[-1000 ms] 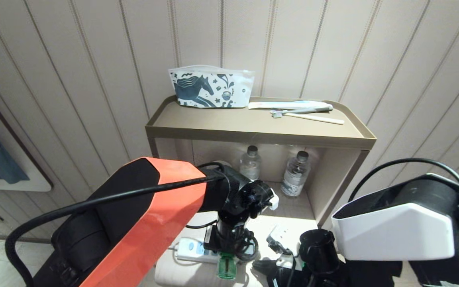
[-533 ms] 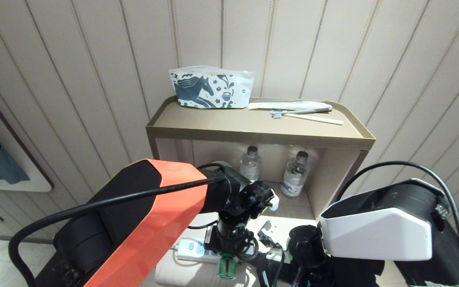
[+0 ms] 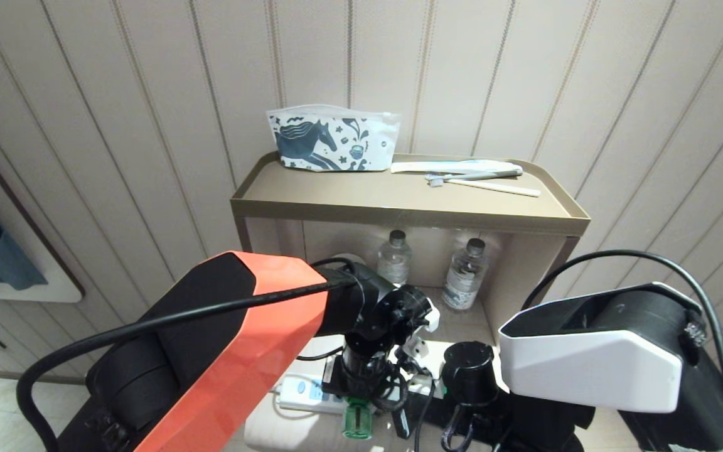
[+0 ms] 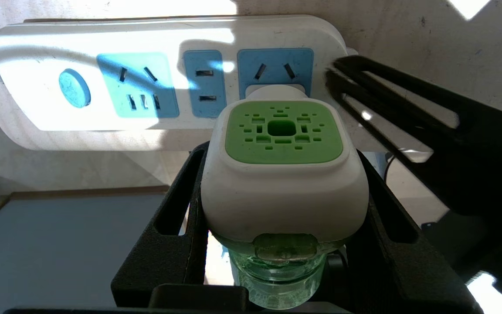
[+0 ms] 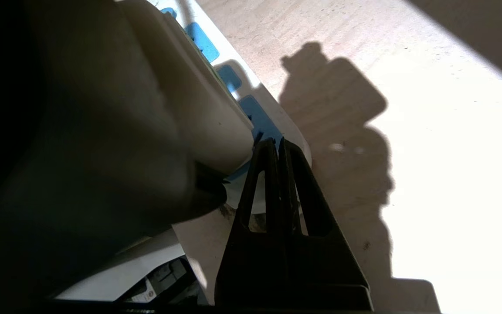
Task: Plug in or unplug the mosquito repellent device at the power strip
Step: Hold the socket with your right hand and unplug it with your left hand
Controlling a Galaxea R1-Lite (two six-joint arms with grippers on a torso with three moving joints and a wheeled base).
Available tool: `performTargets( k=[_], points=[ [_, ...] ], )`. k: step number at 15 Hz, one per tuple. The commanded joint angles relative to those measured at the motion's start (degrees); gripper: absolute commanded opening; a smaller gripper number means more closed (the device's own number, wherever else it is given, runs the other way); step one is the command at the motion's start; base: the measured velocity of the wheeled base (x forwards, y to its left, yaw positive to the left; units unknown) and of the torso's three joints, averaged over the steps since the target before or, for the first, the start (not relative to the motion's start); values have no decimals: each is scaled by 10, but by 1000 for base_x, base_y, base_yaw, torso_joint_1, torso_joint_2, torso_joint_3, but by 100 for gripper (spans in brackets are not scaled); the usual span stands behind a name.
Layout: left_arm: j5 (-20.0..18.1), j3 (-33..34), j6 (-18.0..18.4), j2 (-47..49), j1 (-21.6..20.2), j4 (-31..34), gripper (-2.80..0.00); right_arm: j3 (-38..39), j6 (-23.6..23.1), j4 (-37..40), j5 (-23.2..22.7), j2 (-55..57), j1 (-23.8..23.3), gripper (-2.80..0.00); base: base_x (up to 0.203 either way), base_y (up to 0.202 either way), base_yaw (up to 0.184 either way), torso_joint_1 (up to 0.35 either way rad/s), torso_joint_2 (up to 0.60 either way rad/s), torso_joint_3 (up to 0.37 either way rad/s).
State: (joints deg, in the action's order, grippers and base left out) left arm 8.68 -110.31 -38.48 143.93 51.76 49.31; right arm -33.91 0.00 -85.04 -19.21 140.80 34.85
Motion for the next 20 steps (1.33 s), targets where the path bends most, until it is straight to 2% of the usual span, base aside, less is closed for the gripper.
performTargets(
  k=[1, 8, 20],
  points=[
    [1, -1, -1, 6, 0, 2, -280, -17, 0, 19, -2, -3, 7, -280, 0, 0, 0, 0, 0, 0],
    [1, -2, 1, 5, -1, 0, -280, -7, 0, 20, -6, 2, 7, -280, 0, 0, 0, 0, 0, 0],
    [1, -2, 2, -30, -27, 0, -280, -5, -2, 15, -6, 5, -1, -280, 0, 0, 0, 0, 0, 0]
  ],
)
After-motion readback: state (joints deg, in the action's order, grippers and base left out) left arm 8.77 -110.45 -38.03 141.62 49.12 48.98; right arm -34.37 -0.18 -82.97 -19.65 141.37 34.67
